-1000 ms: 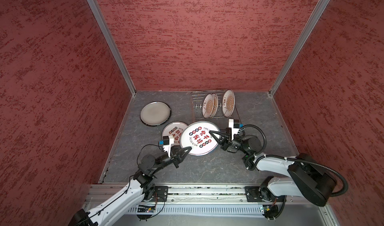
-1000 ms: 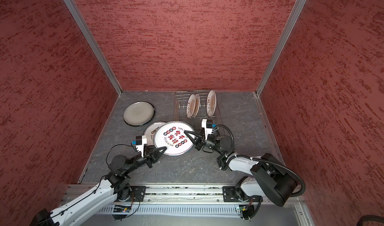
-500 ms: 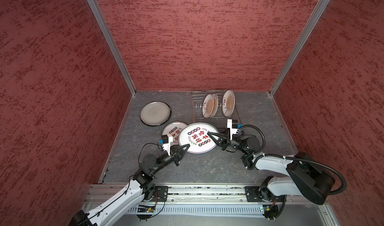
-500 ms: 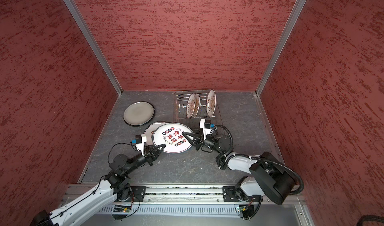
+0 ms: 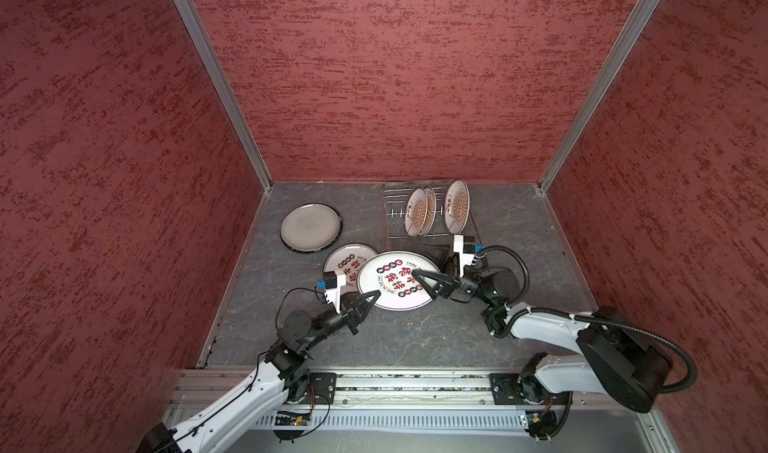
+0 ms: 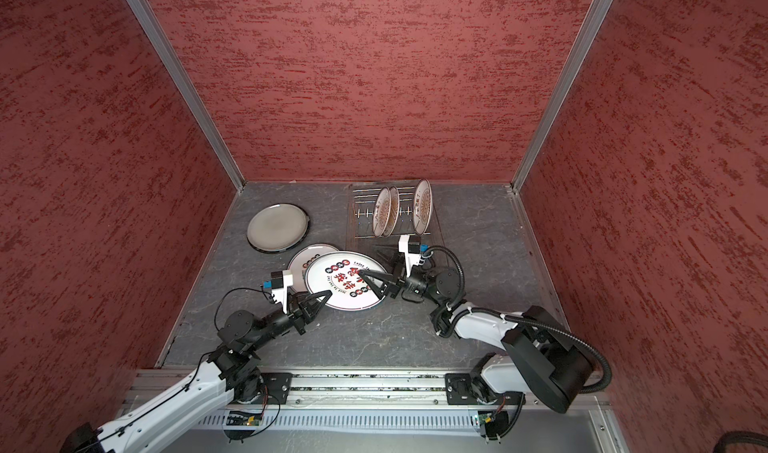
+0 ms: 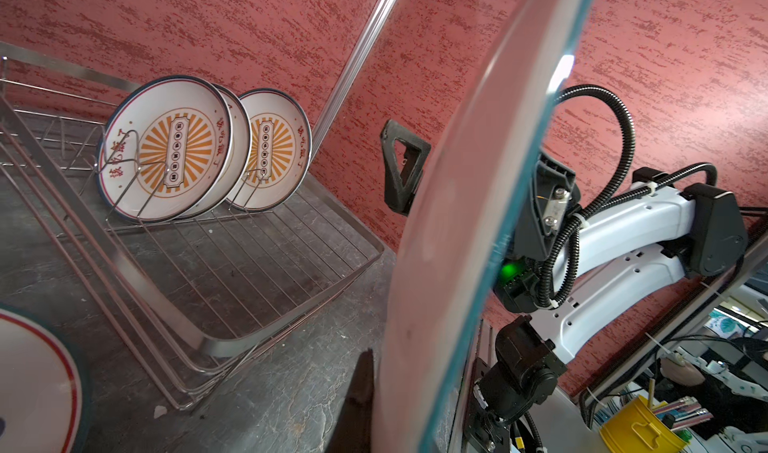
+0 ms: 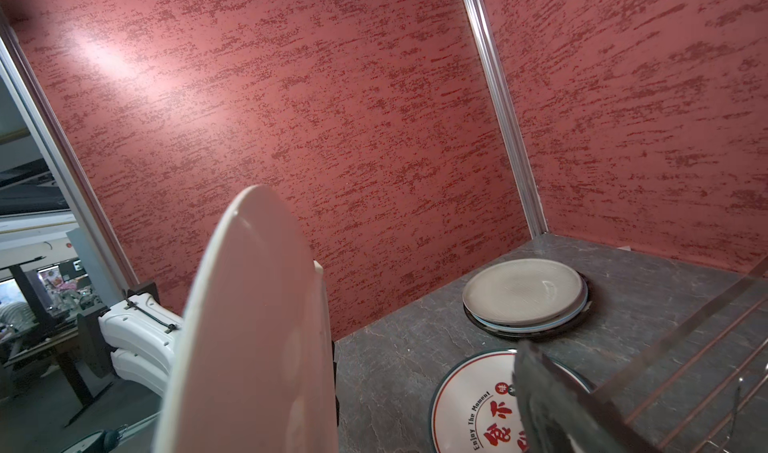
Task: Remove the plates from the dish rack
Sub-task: 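Lay the plate down onto the red-printed plate on the table with the right gripper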
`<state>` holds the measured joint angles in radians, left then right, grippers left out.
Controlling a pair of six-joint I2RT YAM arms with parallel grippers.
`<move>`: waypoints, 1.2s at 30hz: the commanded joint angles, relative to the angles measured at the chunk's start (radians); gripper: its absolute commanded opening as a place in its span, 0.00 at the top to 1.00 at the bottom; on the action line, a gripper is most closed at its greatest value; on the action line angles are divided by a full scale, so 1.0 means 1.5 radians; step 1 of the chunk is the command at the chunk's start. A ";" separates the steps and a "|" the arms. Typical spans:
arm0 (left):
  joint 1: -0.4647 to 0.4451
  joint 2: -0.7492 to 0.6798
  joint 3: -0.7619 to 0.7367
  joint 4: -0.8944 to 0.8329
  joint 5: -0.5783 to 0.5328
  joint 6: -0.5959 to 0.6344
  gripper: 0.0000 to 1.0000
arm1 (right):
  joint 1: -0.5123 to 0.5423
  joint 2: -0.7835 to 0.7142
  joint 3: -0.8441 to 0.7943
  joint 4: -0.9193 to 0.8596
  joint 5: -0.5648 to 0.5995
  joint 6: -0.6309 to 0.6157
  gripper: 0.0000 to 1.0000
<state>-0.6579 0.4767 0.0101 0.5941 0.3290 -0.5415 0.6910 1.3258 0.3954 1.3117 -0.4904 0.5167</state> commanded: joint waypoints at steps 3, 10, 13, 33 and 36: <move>-0.003 -0.019 0.007 0.015 -0.031 -0.001 1.00 | 0.004 -0.037 -0.019 0.005 0.051 -0.010 0.01; -0.003 -0.064 0.027 -0.112 -0.122 -0.011 1.00 | 0.005 -0.056 -0.047 0.025 0.091 -0.010 0.01; -0.002 -0.081 0.025 -0.157 -0.207 -0.042 1.00 | 0.004 -0.053 -0.048 0.028 0.099 -0.004 0.01; 0.145 -0.128 0.018 -0.259 -0.181 -0.187 1.00 | 0.052 0.038 0.121 -0.206 0.141 -0.077 0.01; 0.196 -0.132 0.008 -0.265 -0.160 -0.226 1.00 | 0.061 0.054 0.145 -0.239 0.172 -0.089 0.01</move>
<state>-0.4152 0.2943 0.0132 0.1776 0.0433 -0.8043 0.7689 1.3869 0.5766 1.0332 -0.3016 0.4232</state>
